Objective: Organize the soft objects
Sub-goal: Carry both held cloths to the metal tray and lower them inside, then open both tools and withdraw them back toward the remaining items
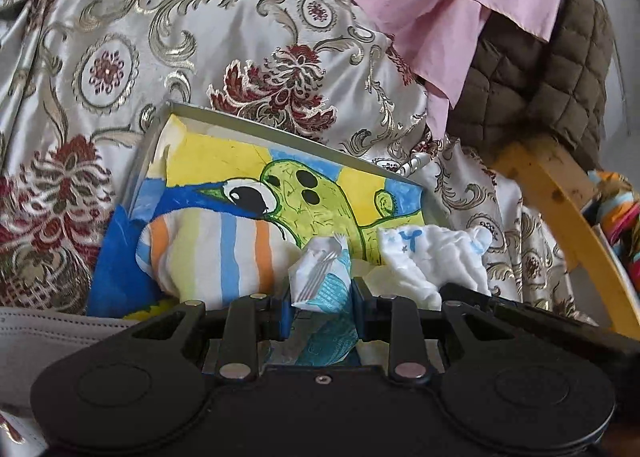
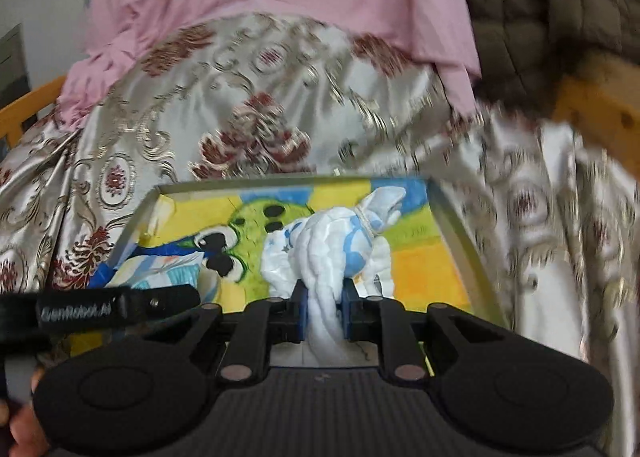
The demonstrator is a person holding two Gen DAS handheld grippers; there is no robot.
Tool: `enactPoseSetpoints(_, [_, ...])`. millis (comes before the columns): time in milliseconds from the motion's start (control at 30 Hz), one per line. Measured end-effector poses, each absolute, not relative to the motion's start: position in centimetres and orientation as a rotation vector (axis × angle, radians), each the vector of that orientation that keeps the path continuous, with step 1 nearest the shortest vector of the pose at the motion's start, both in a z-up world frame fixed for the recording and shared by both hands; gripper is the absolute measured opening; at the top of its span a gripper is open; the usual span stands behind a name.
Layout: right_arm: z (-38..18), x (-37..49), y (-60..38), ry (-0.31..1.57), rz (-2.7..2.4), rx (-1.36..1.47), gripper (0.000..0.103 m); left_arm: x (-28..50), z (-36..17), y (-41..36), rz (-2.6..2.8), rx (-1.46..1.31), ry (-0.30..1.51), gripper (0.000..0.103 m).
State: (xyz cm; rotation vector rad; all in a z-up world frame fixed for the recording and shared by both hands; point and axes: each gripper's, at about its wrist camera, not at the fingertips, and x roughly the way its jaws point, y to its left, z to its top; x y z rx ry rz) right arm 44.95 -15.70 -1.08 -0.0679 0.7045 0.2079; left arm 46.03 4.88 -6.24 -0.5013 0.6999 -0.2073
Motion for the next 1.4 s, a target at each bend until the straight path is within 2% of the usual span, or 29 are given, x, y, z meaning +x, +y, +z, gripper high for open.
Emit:
enactPoseSetpoints(133, [-1.5, 45.4, -16.6, 0.731, 0.186, -0.024, 0.019, 45.9, -6.1, 4.8, -0.204, -0.471, 0.713, 0.034])
enactPoseSetpoints(300, [-1.7, 45.8, -16.8, 0.735, 0.176, -0.004, 0.029, 45.8, -5.7, 3.8, -0.199, -0.398, 0.701, 0.038])
enactPoseSetpoints(400, [-1.6, 46.0, -16.6, 0.735, 0.173, -0.015, 0.032, 45.6, -5.6, 3.4, -0.191, -0.359, 0.696, 0.040])
enactPoseSetpoints(567, [-1.7, 46.0, -16.9, 0.747, 0.152, -0.017, 0.036, 45.5, -5.3, 3.1, -0.168, -0.318, 0.686, 0.053])
enactPoseSetpoints(633, [-1.6, 45.8, -17.3, 0.745, 0.151, -0.010, 0.041, 45.3, -5.1, 3.0, -0.159, -0.322, 0.686, 0.058])
enactPoseSetpoints(700, [-1.4, 45.4, -17.7, 0.740, 0.151, -0.007, 0.055, 45.0, -4.8, 3.0, -0.139, -0.322, 0.683, 0.062])
enactPoseSetpoints(733, [-1.2, 45.2, -17.7, 0.735, 0.150, -0.007, 0.057, 44.7, -4.5, 2.9, -0.132, -0.319, 0.676, 0.066])
enactPoseSetpoints(800, [-0.7, 44.6, -17.9, 0.717, 0.151, -0.011, 0.069, 43.9, -3.7, 2.8, -0.115, -0.305, 0.654, 0.070])
enactPoseSetpoints(967, [1.4, 42.3, -18.2, 0.652, 0.153, -0.029, 0.085, 41.5, -1.0, 3.3, -0.062, -0.304, 0.594, 0.080])
enactPoseSetpoints(1233, [5.8, 38.1, -19.0, 0.568, 0.169, -0.002, 0.097, 35.8, 3.4, 4.0, 0.027, -0.245, 0.485, 0.095])
enactPoseSetpoints(1400, [8.3, 34.3, -19.2, 0.504, 0.191, -0.002, 0.102, 31.4, 5.7, 3.9, 0.053, -0.247, 0.438, 0.098])
